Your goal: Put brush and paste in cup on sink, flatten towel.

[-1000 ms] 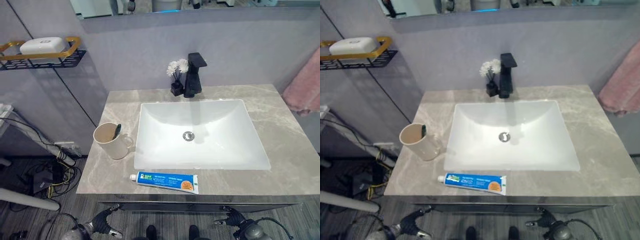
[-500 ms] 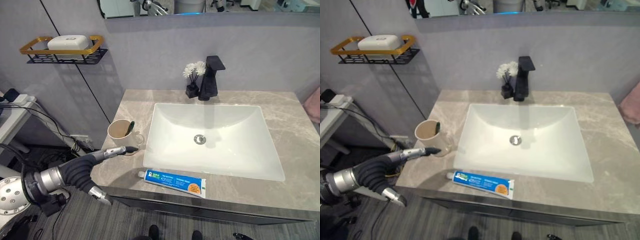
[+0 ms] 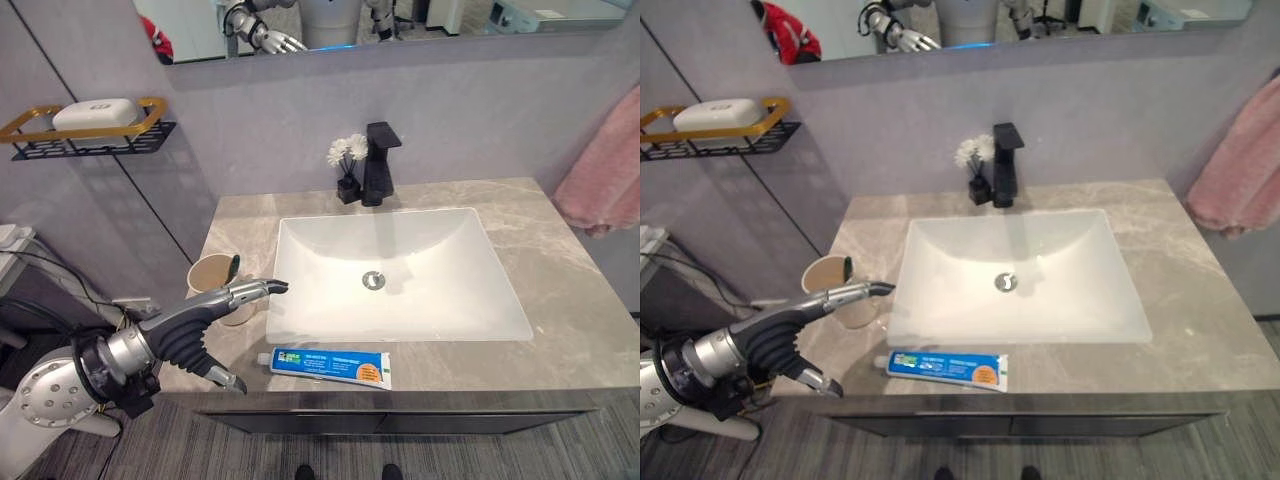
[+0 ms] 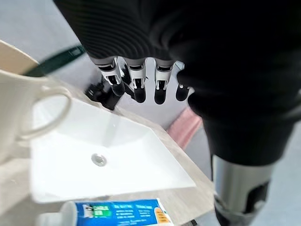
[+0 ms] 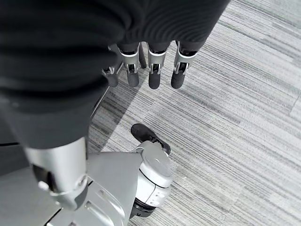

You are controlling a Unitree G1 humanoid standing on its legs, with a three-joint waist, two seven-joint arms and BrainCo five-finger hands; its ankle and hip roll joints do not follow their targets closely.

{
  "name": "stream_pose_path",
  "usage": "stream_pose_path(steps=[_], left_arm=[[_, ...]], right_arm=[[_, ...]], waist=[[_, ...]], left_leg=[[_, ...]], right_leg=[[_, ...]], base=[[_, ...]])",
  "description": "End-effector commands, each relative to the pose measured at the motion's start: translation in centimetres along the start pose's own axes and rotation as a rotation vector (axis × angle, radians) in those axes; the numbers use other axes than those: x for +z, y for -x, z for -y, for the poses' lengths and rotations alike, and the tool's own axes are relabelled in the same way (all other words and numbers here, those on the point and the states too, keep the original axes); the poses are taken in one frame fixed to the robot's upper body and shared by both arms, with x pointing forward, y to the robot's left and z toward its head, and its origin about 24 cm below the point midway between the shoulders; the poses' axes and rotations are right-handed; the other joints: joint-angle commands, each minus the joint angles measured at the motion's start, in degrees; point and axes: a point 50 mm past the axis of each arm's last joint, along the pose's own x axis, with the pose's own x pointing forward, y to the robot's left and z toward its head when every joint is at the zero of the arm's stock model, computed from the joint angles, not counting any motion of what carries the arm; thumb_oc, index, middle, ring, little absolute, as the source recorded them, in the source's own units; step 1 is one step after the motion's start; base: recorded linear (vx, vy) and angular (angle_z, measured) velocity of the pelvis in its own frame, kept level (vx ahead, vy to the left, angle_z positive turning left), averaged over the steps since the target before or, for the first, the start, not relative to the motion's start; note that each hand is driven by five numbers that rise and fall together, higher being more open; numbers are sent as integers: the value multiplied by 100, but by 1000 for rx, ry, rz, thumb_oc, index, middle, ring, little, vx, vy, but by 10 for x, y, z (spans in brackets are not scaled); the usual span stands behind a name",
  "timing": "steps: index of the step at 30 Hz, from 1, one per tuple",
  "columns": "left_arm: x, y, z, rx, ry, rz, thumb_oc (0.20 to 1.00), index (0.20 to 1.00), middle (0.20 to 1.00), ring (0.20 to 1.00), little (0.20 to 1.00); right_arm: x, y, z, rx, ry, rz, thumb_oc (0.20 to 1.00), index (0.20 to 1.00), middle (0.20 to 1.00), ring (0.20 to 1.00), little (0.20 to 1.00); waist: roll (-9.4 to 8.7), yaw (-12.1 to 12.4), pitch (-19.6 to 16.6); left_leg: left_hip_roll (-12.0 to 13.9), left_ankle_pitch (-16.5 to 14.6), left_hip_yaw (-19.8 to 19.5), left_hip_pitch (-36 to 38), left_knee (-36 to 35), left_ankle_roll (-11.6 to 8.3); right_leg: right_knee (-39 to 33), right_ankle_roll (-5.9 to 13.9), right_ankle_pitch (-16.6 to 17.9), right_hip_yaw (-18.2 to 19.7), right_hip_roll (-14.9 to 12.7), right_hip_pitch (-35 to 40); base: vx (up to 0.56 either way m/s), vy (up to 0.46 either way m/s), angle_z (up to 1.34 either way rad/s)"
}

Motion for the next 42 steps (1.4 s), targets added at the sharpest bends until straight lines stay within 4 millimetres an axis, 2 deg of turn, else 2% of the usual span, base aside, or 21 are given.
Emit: stream_pose_path(steps=[1, 7, 13, 17, 20, 21, 22, 24, 25, 27, 28, 29, 30, 32, 33, 34, 35, 36, 37, 39, 42], left_arm=[[9, -3, -8, 37, -77, 62, 1000, 1000, 1000, 1000, 1000], [3, 0, 4, -15, -56, 22, 1000, 1000, 1000, 1000, 1000], [-10, 3, 19, -20, 62, -27, 1000, 1000, 1000, 1000, 1000], [-14, 1, 22, -38, 77, -38, 1000, 1000, 1000, 1000, 1000], [-15, -10, 18, -27, 60, 0, 1000, 1000, 1000, 1000, 1000], [-16, -12, 18, -16, 66, 9, 1000, 1000, 1000, 1000, 1000], [-16, -15, 18, -7, 63, 22, 1000, 1000, 1000, 1000, 1000], [-11, -19, 14, -10, 33, 47, 1000, 1000, 1000, 1000, 1000], [-10, -21, 11, -9, 13, 50, 1000, 1000, 1000, 1000, 1000], [-11, -20, 10, -6, -9, 44, 1000, 1000, 1000, 1000, 1000], [-11, -20, 10, -6, -10, 44, 1000, 1000, 1000, 1000, 1000], [-12, -19, 9, 7, -7, 45, 1000, 1000, 1000, 1000, 1000], [-13, -18, 8, 18, -5, 41, 1000, 1000, 1000, 1000, 1000], [-17, -15, 7, 49, -2, 19, 1000, 1000, 1000, 1000, 1000], [-19, -12, 4, 71, -13, 6, 1000, 1000, 1000, 1000, 1000], [-22, -11, 0, 90, -33, -13, 1000, 1000, 1000, 1000, 1000], [-21, -10, 0, 91, -34, -14, 1000, 1000, 1000, 1000, 1000], [-26, -10, 0, 105, -38, -31, 1000, 1000, 1000, 1000, 1000], [-28, -9, -2, 108, -62, -41, 1000, 1000, 1000, 1000, 1000], [-32, -8, -2, 129, -53, -56, 1000, 1000, 1000, 1000, 1000], [-36, -7, 3, 127, -31, -73, 1000, 1000, 1000, 1000, 1000]], right_arm=[[7, 0, 20, -57, -15, 6, 1000, 1000, 1000, 1000, 1000], [6, -1, 19, -61, -26, 0, 1000, 1000, 1000, 1000, 1000], [18, -4, 16, -35, 45, 28, 1000, 1000, 1000, 1000, 1000], [29, -5, 25, -64, 101, 53, 1000, 1000, 1000, 1000, 1000], [36, -4, 41, -140, 32, 67, 1000, 1000, 1000, 1000, 1000], [38, -3, 48, -173, -25, 83, 1000, 1000, 1000, 1000, 1000], [40, -3, 51, -189, -51, 87, 1000, 1000, 1000, 1000, 1000], [44, -3, 55, -200, -64, 94, 1000, 1000, 1000, 1000, 1000], [44, -4, 53, -195, -61, 94, 1000, 1000, 1000, 1000, 1000], [43, -4, 50, -178, -36, 85, 1000, 1000, 1000, 1000, 1000], [43, -4, 50, -178, -35, 86, 1000, 1000, 1000, 1000, 1000], [50, -6, 50, -178, -26, 95, 1000, 1000, 1000, 1000, 1000], [56, -7, 50, -172, -9, 103, 1000, 1000, 1000, 1000, 1000], [73, -9, 50, -158, 47, 139, 1000, 1000, 1000, 1000, 1000], [85, -10, 50, -153, 83, 172, 1000, 1000, 1000, 1000, 1000], [94, -10, 48, -144, 106, 206, 1000, 1000, 1000, 1000, 1000], [95, -10, 48, -144, 107, 207, 1000, 1000, 1000, 1000, 1000], [91, -10, 39, -119, 116, 217, 1000, 1000, 1000, 1000, 1000], [88, -10, 36, -102, 124, 216, 1000, 1000, 1000, 1000, 1000], [91, -9, 34, -92, 132, 240, 1000, 1000, 1000, 1000, 1000], [82, -10, 30, -76, 140, 211, 1000, 1000, 1000, 1000, 1000]], waist=[[-168, -112, 85], [-146, -119, 78], [-184, -46, 120], [-243, 33, 277], [-284, -12, 297], [-315, -52, 289], [-345, -78, 264], [-367, -107, 284], [-344, -129, 300], [-369, -230, 310], [-378, -211, 316], [-374, -258, 338], [-409, -210, 355], [-429, -109, 370], [-434, 12, 420], [-398, 87, 470], [-414, 77, 466], [-408, 80, 390], [-445, 143, 328], [-498, 102, 267], [-540, 109, 166]], left_leg=[[262, -179, -110, 165, 72, -90], [277, -201, -133, 263, 57, -95], [335, -70, -243, 269, 49, -142], [422, 247, -557, -134, 44, -287], [277, 406, -829, -584, 45, -315], [164, 263, -906, -556, 125, -240], [45, -3, -945, -517, 327, -176], [-54, -382, -1020, -434, 588, -133], [-102, -349, -1109, -394, 536, -104], [-269, -383, -1019, -313, 422, 34], [-274, -386, -994, -305, 423, 40], [-370, -457, -823, -262, 359, 144], [-420, -403, -617, -287, 330, 182], [-444, -424, -280, -271, 258, 215], [-377, -400, -92, -340, 298, 223], [-319, -347, -21, -436, 367, 237], [-331, -323, -20, -469, 377, 235], [-289, -269, -51, -506, 353, 251], [-305, -279, -77, -521, 387, 259], [-305, -297, -85, -486, 430, 227], [-249, -306, -82, -390, 400, 185]], right_leg=[[254, 382, 107, 248, -289, -49], [260, 360, 39, 217, -268, 59], [408, 257, -68, 91, -174, 117], [415, 165, -62, -175, -44, -25], [432, 184, 67, -503, -164, -292], [449, 211, 139, -496, -222, -410], [470, 224, 193, -460, -275, -521], [558, 218, 255, -300, -313, -751], [557, 230, 319, -188, -292, -786], [530, 336, 527, 76, -399, -859], [523, 341, 536, 103, -401, -859], [379, 455, 710, 250, -492, -937], [317, 532, 891, 363, -551, -1055], [200, 658, 1172, 286, -628, -1220], [288, 638, 1128, 47, -652, -1352], [669, 585, 862, -113, -576, -1288], [711, 579, 857, -105, -589, -1336], [1130, 465, 260, 169, -287, -1034], [1110, 444, 197, 169, -285, -880], [846, 378, 197, 170, -310, -728], [596, 313, 197, 152, -250, -552]], base=[[31, -8, -14], [15, -4, -3], [10, -51, 5], [-125, -114, 32], [-167, -4, 55], [-154, 68, 70], [-152, 85, 58], [-146, 134, 16], [-83, 173, -21], [-62, 232, -27], [-83, 328, -26], [-111, 256, -42], [-115, 329, -65], [-118, 137, -115], [-210, 29, -108], [-186, 7, -100], [-175, -5, -85], [-83, -30, -59], [-64, -25, -4], [33, -76, 14], [65, -87, 9]])
